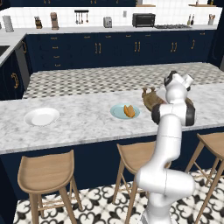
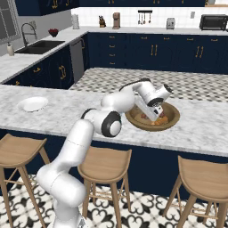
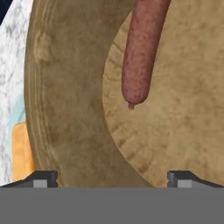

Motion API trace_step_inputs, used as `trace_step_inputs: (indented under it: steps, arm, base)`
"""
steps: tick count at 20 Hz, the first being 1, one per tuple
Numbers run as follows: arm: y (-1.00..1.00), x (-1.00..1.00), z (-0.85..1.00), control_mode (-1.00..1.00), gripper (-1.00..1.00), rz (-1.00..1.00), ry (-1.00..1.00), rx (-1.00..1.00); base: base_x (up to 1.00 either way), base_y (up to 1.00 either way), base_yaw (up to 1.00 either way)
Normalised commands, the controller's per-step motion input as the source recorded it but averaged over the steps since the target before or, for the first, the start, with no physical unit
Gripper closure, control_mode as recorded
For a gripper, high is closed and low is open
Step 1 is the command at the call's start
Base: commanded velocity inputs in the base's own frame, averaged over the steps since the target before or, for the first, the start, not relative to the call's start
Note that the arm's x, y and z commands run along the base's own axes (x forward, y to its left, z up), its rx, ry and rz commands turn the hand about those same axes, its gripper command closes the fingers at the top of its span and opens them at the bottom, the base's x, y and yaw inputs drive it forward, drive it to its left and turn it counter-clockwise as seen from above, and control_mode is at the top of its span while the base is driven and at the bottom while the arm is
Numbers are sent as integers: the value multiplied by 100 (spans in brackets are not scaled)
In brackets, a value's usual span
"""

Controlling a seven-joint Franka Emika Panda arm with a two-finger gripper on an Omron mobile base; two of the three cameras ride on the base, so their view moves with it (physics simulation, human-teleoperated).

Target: Place one bun and one sausage from the bowl on each plate.

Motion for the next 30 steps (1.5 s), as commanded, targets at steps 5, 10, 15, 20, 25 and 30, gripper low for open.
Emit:
trace_step_inputs:
  steps: [5,10,15,20,25,30]
  arm:
    - [5,-4,-19,-100,-100,0,-7,-4]
    - [38,-13,-18,-100,-100,0,-11,-13]
    - [26,-21,-10,-100,-100,0,-24,-12]
    - [1,-5,-5,-100,-100,-1,-11,-2]
    - [0,9,0,-100,-100,0,2,0]
    - [-17,22,5,-100,-100,0,5,0]
  base:
    - [0,0,0]
    - [0,0,0]
    - [0,0,0]
    - [0,0,0]
    - [0,0,0]
    - [0,0,0]
